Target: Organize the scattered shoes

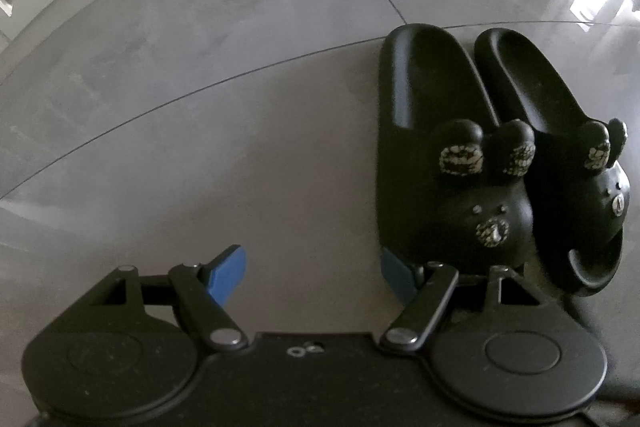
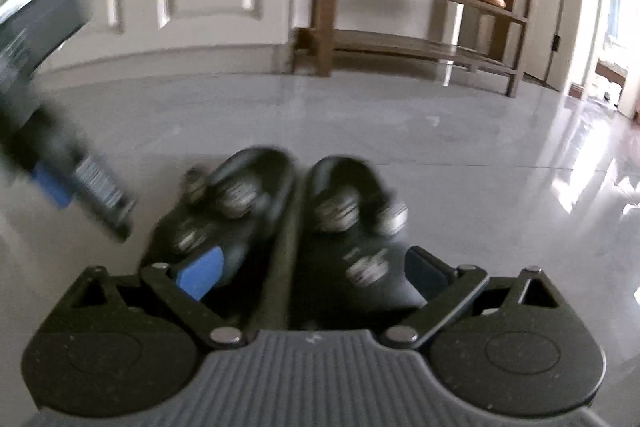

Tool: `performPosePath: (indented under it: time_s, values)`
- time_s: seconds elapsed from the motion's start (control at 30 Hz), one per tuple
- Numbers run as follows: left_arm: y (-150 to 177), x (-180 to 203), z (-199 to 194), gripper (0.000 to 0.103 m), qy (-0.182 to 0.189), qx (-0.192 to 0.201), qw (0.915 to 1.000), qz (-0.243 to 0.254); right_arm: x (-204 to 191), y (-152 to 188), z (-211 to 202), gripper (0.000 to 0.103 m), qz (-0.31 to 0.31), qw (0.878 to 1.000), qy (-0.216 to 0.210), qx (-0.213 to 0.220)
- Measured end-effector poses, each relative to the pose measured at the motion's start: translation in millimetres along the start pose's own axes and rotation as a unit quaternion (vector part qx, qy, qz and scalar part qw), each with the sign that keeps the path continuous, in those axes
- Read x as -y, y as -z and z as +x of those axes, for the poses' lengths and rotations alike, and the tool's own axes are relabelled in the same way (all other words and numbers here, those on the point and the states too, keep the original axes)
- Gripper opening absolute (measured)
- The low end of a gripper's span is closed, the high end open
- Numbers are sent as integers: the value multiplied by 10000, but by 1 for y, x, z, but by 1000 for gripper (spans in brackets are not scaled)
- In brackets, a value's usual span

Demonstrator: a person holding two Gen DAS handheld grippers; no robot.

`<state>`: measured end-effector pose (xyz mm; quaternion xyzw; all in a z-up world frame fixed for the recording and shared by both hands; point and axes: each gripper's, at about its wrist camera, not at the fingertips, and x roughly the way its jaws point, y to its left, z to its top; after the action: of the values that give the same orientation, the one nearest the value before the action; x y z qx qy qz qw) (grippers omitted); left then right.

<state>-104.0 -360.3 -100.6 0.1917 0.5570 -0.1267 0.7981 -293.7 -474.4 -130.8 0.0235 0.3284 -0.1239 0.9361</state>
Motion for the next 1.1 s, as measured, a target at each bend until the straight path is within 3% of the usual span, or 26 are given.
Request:
performPosePath:
  time_s: [0.2,0.5,0.73,0.8,0.87,0.9,1.1]
  values:
    - [3,-7,-7,75,-122,58,9999,106,-10,11,29,99,758,9961,106,-442]
    - [12,-30,-11,75,-495,-23,9985,223,-27,11,68,99,724,9942,665,-431]
    - [18,-36,-7,75,-591,-150,9978,253,-26,12,75,98,1057,9911,781,-212]
    - [18,-33,-8,75,-584,-150,9978,276,-24,12,74,89,1083,9910,769,-159]
    - [18,-30,-9,75,-562,-147,9979,295,-19,13,70,66,1123,9909,745,-71]
    - [17,-26,-9,75,-533,-141,9980,304,-16,12,69,61,1175,9905,709,-61]
    - [14,-5,-18,75,-357,-31,9989,295,-5,10,66,48,1270,9908,458,-81]
